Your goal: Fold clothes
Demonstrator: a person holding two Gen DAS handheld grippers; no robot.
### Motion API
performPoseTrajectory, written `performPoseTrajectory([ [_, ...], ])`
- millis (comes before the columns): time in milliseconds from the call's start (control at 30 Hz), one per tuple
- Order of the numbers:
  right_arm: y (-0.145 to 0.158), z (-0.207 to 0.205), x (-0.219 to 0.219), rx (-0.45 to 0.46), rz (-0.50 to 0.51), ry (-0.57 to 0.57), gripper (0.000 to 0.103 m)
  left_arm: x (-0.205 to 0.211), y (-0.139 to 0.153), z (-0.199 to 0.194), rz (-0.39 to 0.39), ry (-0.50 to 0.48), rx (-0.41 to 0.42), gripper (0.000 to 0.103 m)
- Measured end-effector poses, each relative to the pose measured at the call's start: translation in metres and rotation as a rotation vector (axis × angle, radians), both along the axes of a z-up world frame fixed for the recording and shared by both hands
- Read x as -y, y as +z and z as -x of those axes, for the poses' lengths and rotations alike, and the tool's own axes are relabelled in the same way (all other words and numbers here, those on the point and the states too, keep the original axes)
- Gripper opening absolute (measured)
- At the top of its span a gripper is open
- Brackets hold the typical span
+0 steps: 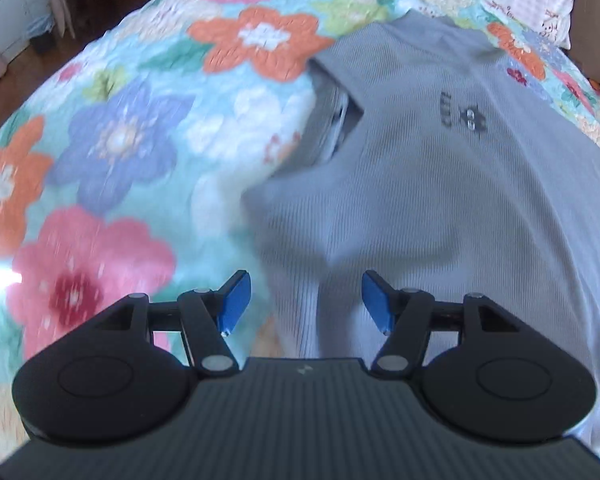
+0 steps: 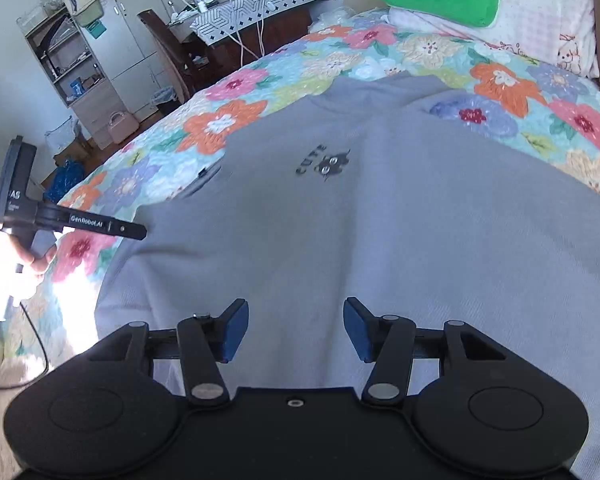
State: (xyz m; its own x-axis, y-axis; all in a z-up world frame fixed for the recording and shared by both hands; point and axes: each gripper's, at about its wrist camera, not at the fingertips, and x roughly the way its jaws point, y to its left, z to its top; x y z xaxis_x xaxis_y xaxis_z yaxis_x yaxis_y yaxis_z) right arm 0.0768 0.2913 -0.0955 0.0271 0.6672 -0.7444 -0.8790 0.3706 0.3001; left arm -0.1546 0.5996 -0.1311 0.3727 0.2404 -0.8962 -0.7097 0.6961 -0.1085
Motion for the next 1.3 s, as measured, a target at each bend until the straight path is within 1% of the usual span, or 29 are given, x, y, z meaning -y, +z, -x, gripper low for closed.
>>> performPoseTrajectory([
  [67, -0.005, 0.016, 0.019, -0.032, -0.030, 0.014, 0.058, 0.010, -0.001, 0.014, 0.033, 0.030, 0.000, 0.063],
  [100, -0.008, 0.023, 0.027, -0.058, -0.045, 0.017, 0.058, 0.015, -0.002, 0.021, 0.053, 0.048, 0.004, 0.066],
  [133, -0.011, 0.029, 0.035, -0.084, -0.059, 0.021, 0.058, 0.019, -0.003, 0.027, 0.083, 0.065, 0.007, 0.068],
  [167, -0.015, 0.035, 0.042, -0.120, -0.070, 0.024, 0.058, 0.024, -0.006, 0.031, 0.133, 0.074, 0.010, 0.069],
  [233, -0.024, 0.042, 0.053, -0.241, -0.107, 0.046, 0.058, 0.034, -0.011, 0.035, 0.196, 0.081, 0.031, 0.069],
  [333, -0.040, 0.055, 0.063, -0.401, -0.142, 0.077, 0.058, 0.051, -0.016, 0.034, 0.199, 0.075, 0.033, 0.069],
  [367, -0.045, 0.061, 0.065, -0.419, -0.138, 0.088, 0.058, 0.058, -0.018, 0.034, 0.184, 0.075, 0.030, 0.066],
  [400, -0.049, 0.069, 0.065, -0.422, -0.127, 0.099, 0.058, 0.065, -0.019, 0.033, 0.149, 0.067, 0.032, 0.040],
  [433, -0.051, 0.076, 0.064, -0.408, -0.112, 0.113, 0.058, 0.072, -0.019, 0.032, 0.115, 0.040, 0.028, 0.025],
  [467, -0.053, 0.083, 0.063, -0.387, -0.094, 0.129, 0.058, 0.077, -0.021, 0.031, 0.093, 0.024, 0.023, 0.021],
  [500, -0.055, 0.091, 0.061, -0.366, -0.077, 0.144, 0.058, 0.080, -0.021, 0.031, 0.082, 0.022, 0.033, 0.021],
  [567, -0.050, 0.106, 0.055, -0.273, -0.068, 0.201, 0.058, 0.082, -0.021, 0.032, 0.068, 0.021, 0.077, 0.021],
  [633, -0.043, 0.120, 0.047, -0.179, -0.067, 0.260, 0.058, 0.077, -0.024, 0.033, 0.081, 0.050, 0.114, 0.035],
  [667, -0.040, 0.125, 0.040, -0.142, -0.070, 0.290, 0.058, 0.072, -0.027, 0.035, 0.107, 0.072, 0.147, 0.040],
  [700, -0.038, 0.129, 0.033, -0.106, -0.073, 0.322, 0.058, 0.069, -0.031, 0.036, 0.128, 0.087, 0.176, 0.048],
  [733, -0.037, 0.135, 0.025, -0.070, -0.069, 0.350, 0.058, 0.068, -0.034, 0.037, 0.143, 0.100, 0.190, 0.053],
  [800, -0.040, 0.150, 0.008, 0.027, -0.041, 0.393, 0.058, 0.064, -0.040, 0.037, 0.172, 0.127, 0.220, 0.055],
  [867, -0.048, 0.165, -0.007, 0.155, -0.008, 0.436, 0.058, 0.061, -0.043, 0.038, 0.186, 0.137, 0.244, 0.054],
  [900, -0.053, 0.173, -0.014, 0.227, 0.008, 0.456, 0.058, 0.060, -0.044, 0.038, 0.184, 0.136, 0.254, 0.047],
  [933, -0.058, 0.178, -0.019, 0.288, 0.024, 0.468, 0.058, 0.060, -0.042, 0.039, 0.174, 0.128, 0.271, 0.035],
  [967, -0.063, 0.182, -0.024, 0.344, 0.040, 0.477, 0.058, 0.059, -0.041, 0.040, 0.170, 0.114, 0.305, 0.018],
  [1000, -0.069, 0.187, -0.029, 0.399, 0.055, 0.485, 0.058, 0.059, -0.040, 0.042, 0.168, 0.104, 0.338, 0.014],
  [1033, -0.071, 0.188, -0.032, 0.420, 0.056, 0.481, 0.056, 0.059, -0.039, 0.044, 0.168, 0.105, 0.371, 0.013],
  [1067, -0.070, 0.186, -0.032, 0.407, 0.040, 0.468, 0.048, 0.059, -0.037, 0.047, 0.167, 0.105, 0.402, 0.013],
  [1100, -0.067, 0.180, -0.031, 0.378, 0.025, 0.445, 0.029, 0.059, -0.034, 0.049, 0.161, 0.103, 0.429, 0.012],
  [1133, -0.064, 0.173, -0.029, 0.347, 0.013, 0.418, 0.020, 0.059, -0.031, 0.050, 0.156, 0.100, 0.454, 0.012],
  [1167, -0.060, 0.166, -0.027, 0.302, 0.001, 0.392, 0.013, 0.059, -0.028, 0.051, 0.148, 0.097, 0.478, 0.012],
  [1233, -0.051, 0.151, -0.021, 0.197, -0.030, 0.342, 0.008, 0.060, -0.021, 0.055, 0.124, 0.094, 0.525, 0.012],
  [1300, -0.043, 0.137, -0.017, 0.064, -0.064, 0.303, 0.008, 0.059, -0.014, 0.064, 0.116, 0.106, 0.586, 0.011],
])
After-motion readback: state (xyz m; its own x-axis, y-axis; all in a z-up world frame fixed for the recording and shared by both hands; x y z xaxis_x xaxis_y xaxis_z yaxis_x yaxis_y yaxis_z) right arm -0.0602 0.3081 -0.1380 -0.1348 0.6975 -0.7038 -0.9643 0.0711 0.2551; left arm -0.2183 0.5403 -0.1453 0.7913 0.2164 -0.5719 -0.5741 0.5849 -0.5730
